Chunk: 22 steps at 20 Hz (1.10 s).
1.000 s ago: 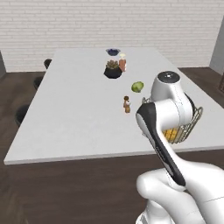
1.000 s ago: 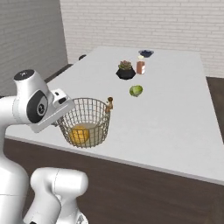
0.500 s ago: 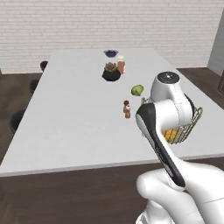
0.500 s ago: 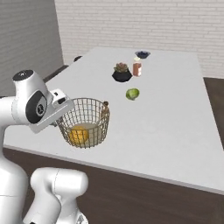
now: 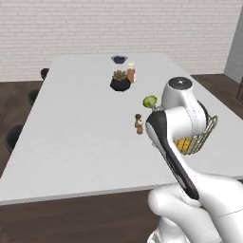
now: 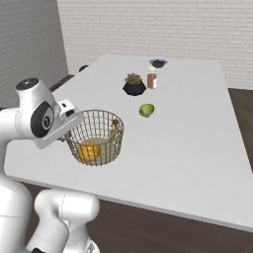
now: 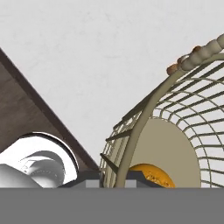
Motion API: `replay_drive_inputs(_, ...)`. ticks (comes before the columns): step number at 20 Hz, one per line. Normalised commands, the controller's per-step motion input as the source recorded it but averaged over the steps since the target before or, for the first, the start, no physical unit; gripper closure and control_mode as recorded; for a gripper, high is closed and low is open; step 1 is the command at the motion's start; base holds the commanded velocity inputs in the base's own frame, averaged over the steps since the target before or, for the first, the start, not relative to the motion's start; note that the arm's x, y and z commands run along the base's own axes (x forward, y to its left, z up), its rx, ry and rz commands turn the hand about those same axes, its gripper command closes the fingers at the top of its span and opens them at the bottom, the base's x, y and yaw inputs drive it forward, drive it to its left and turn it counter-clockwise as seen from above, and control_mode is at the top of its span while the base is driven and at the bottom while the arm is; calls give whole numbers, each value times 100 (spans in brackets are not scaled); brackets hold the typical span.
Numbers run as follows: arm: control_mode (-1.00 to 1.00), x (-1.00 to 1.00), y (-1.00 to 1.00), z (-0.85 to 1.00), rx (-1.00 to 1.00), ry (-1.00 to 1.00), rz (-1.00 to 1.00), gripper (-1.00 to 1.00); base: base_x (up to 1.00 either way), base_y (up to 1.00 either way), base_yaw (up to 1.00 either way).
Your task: Open the cabinet, pick up the bread from the cabinet and place it in the basket. Then move the basket to the dining counter.
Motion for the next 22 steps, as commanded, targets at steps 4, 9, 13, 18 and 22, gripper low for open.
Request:
replay_drive_inputs(4, -100, 52, 11, -4, 0, 0, 0, 100, 0, 0, 0)
replay_drive_inputs(9, -100, 65, 0, -12, 0, 0, 0, 100, 0, 0, 0)
replay_drive_inputs(13, -100, 81, 0, -57, 0, 4, 1, 100, 0, 0, 0)
replay_drive_inputs(18, -100, 51, -2, -90, 0, 0, 0, 100, 0, 0, 0)
replay_drive_inputs(22, -100, 25, -1, -84, 0, 0, 0, 100, 0, 0, 0)
